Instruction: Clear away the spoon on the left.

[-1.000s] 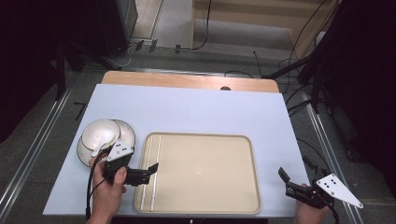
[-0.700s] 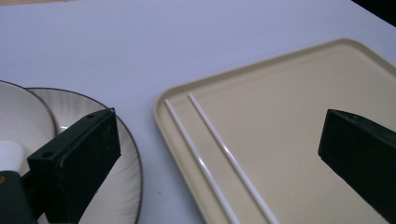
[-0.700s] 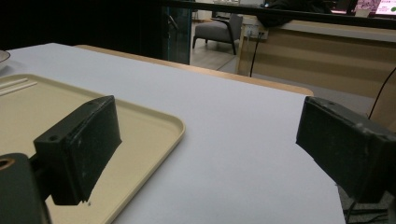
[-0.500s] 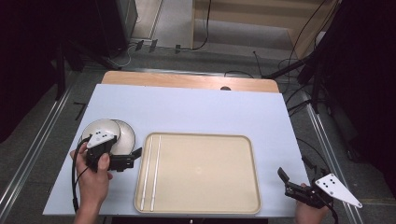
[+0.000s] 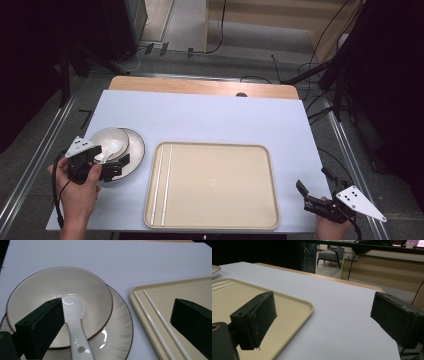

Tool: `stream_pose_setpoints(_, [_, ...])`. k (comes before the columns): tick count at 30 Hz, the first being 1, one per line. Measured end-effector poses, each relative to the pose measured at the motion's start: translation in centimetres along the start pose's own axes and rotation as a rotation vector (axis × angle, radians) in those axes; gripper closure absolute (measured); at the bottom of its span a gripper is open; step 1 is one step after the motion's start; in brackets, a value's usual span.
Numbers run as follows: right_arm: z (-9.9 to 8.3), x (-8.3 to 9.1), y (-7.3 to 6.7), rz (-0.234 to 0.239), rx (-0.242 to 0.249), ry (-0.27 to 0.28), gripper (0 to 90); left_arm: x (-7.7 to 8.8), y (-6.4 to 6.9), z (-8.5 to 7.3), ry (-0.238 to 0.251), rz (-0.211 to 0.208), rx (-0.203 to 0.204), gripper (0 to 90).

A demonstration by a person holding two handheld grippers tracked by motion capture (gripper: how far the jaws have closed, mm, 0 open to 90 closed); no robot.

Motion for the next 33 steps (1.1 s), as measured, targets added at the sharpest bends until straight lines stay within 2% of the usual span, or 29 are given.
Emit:
stream_pose_setpoints(1, [0.0, 0.0, 0.0, -0.006, 0.003, 0.000, 6.4, 0.2, -0.3, -0.1, 0.006, 0.029, -0.003, 0.0])
stream_pose_setpoints(2, [0.0, 0.0, 0.0, -0.013, 0.005, 0.000, 6.4, 0.5, -0.5, -0.1, 0.015, 0.075, 0.002, 2.8])
stream_pose_setpoints(3, [0.0, 0.0, 0.0, -0.013, 0.005, 0.000, 6.4, 0.7, -0.7, -0.2, 0.019, 0.101, 0.012, 11.8])
stream_pose_setpoints(4, [0.0, 0.0, 0.0, -0.011, 0.005, 0.002, 6.4, 0.8, -0.9, -0.2, 0.015, 0.107, 0.017, 15.2])
stream_pose_setpoints(8, [0.0, 0.0, 0.0, -0.013, 0.005, 0.001, 6.5, 0.9, -1.4, -0.6, -0.005, 0.127, 0.028, 17.6])
stream_pose_setpoints(10, [0.0, 0.0, 0.0, -0.013, 0.005, 0.001, 6.5, 0.9, -1.7, -0.7, -0.011, 0.130, 0.048, 21.6])
stream_pose_setpoints(13, [0.0, 0.0, 0.0, -0.013, 0.006, 0.000, 6.4, 1.0, -2.3, -1.0, -0.025, 0.151, 0.097, 32.9])
stream_pose_setpoints(14, [0.0, 0.0, 0.0, -0.012, 0.006, 0.000, 6.4, 1.1, -2.5, -1.1, -0.026, 0.155, 0.121, 40.0])
stream_pose_setpoints(15, [0.0, 0.0, 0.0, -0.011, 0.005, -0.001, 6.4, 1.2, -2.7, -1.2, -0.023, 0.153, 0.143, 45.8])
stream_pose_setpoints(17, [0.0, 0.0, 0.0, -0.009, 0.005, -0.001, 6.4, 1.2, -2.9, -1.4, -0.044, 0.146, 0.155, 51.2])
stream_pose_setpoints(30, [-0.1, -0.1, -0.1, -0.010, 0.003, -0.006, 6.4, 1.5, -2.9, -1.6, -0.045, 0.061, 0.198, 65.0])
stream_pose_setpoints(33, [-0.1, -0.1, 0.0, -0.008, 0.005, -0.007, 6.4, 1.7, -2.7, -1.7, -0.042, 0.050, 0.204, 65.7])
Point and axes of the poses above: each handheld gripper's, and its own axes: x roughly backward along the jaws, z roughly out of its top, y roughly to its right, the point moved 3 cm from there along -x, roughly forward along the jaws, and after that the axes turned 12 degrees about -x, right-handed, at the moved point
